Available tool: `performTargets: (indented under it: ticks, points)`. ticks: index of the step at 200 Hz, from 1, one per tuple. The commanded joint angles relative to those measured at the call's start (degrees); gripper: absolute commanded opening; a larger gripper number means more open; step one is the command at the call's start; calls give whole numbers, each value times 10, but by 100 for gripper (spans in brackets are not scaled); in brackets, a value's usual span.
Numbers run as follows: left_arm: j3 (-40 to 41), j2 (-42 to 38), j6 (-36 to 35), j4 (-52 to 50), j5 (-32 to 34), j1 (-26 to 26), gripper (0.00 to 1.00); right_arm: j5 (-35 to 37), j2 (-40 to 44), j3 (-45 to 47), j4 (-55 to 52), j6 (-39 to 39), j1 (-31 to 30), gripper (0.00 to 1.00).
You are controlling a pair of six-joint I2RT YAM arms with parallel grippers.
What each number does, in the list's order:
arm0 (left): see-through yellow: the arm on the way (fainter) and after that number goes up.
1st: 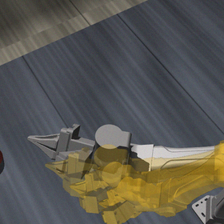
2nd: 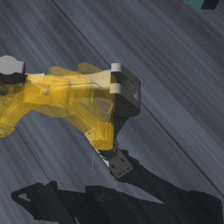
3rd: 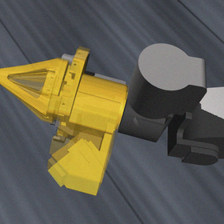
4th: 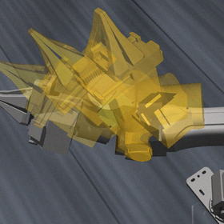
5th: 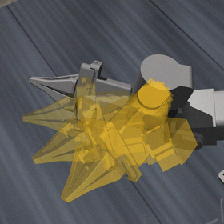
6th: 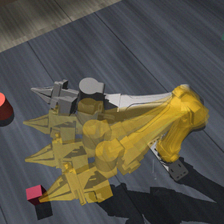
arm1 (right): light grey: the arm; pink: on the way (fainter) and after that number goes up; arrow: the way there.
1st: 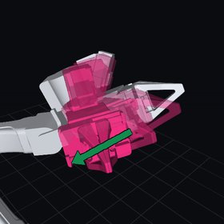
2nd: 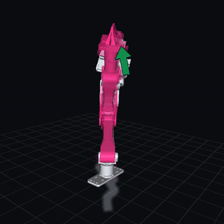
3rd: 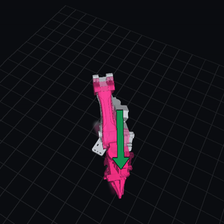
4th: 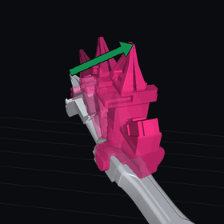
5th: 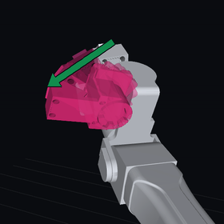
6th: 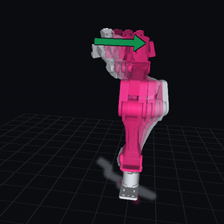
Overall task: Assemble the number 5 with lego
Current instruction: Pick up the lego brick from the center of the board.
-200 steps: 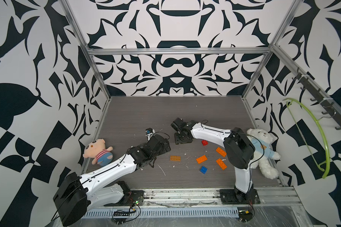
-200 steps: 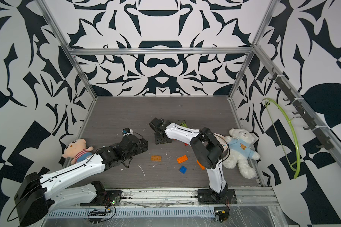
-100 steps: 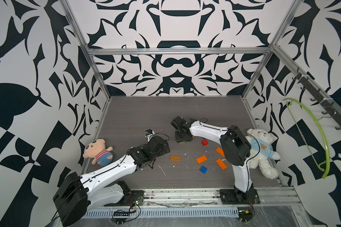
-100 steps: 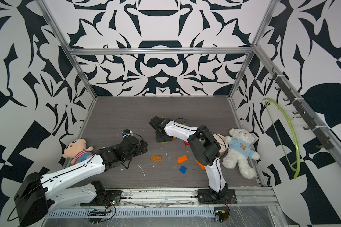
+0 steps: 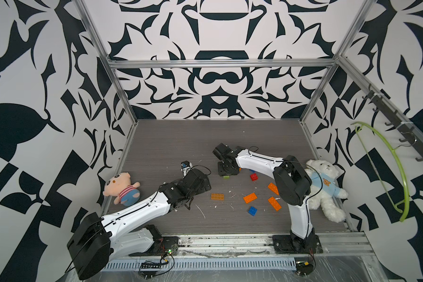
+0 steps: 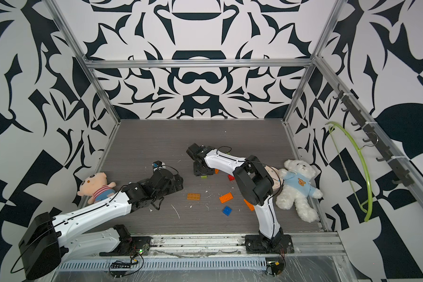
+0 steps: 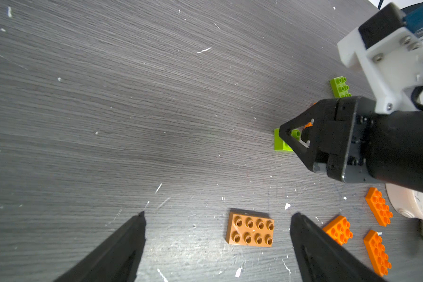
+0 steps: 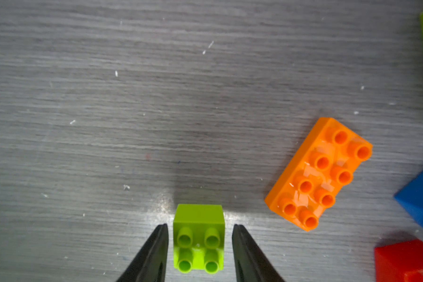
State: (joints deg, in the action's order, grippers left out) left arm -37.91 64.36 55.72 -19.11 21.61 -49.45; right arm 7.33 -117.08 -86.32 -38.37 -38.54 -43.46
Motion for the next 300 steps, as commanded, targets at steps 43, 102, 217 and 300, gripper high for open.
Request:
performTargets:
  ticks: [43, 102, 217, 300]
  points:
    - [-11, 4, -6, -11, -4, 2, 99, -14, 0, -4, 2, -5, 5, 48]
    - [-15, 8, -6, -9, -7, 2, 99, -21, -3, 0, 3, -9, 9, 48]
    - [-25, 27, -12, -8, -14, 2, 99, -28, -1, 7, 11, -10, 14, 43]
    - [-20, 23, -8, -9, -14, 2, 99, -29, 16, 18, 18, -13, 13, 48]
